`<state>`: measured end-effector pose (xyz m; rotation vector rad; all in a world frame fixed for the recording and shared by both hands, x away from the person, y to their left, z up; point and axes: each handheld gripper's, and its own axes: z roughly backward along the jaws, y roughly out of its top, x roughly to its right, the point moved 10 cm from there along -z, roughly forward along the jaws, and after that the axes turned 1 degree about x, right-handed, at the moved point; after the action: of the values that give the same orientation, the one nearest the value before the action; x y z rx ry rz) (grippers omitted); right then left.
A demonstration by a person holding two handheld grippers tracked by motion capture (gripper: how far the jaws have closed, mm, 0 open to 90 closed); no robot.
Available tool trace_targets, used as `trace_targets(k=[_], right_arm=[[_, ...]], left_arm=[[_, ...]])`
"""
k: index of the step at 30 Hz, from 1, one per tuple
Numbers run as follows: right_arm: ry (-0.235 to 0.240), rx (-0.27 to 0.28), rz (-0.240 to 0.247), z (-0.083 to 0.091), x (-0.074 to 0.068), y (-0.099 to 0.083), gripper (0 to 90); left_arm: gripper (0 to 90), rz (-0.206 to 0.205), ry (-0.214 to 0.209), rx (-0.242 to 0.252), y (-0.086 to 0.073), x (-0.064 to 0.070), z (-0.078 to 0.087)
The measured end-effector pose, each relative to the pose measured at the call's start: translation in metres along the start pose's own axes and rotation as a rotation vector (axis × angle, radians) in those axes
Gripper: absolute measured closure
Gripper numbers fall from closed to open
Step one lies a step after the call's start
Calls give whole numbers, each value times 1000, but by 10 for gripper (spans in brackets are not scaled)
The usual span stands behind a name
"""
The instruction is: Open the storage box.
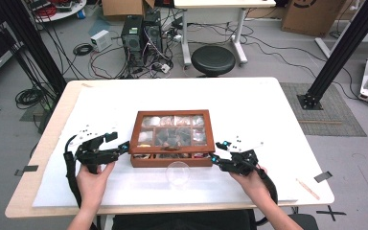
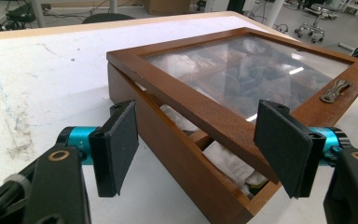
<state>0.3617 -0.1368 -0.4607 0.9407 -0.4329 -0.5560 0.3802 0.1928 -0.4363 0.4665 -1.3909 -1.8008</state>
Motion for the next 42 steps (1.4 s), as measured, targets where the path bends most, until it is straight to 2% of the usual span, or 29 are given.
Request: trace_targets(k=[2, 7, 11, 14, 17, 29, 42], right_arm=[[-2, 7, -8, 1, 1, 1, 526], [-7, 24, 11, 2, 2, 7, 526], [-4, 38, 15, 2, 4, 12, 526], [-1, 45, 22, 1, 4, 15, 527], [-8, 54, 28, 1, 5, 20, 522], [-4, 86, 3, 4, 13, 35, 533], [-1, 146, -58, 7, 30, 63, 545]], left_arm=[[304, -1, 1, 2, 0, 0, 1], [305, 10, 2, 17, 2, -1, 2], [304, 3, 28, 50, 6, -3, 8], [305, 0, 54, 104, 12, -5, 16], [305, 1, 72, 121, 14, -8, 19], [305, 28, 86, 94, 8, -15, 19], [304, 37, 76, 67, 5, -15, 16]])
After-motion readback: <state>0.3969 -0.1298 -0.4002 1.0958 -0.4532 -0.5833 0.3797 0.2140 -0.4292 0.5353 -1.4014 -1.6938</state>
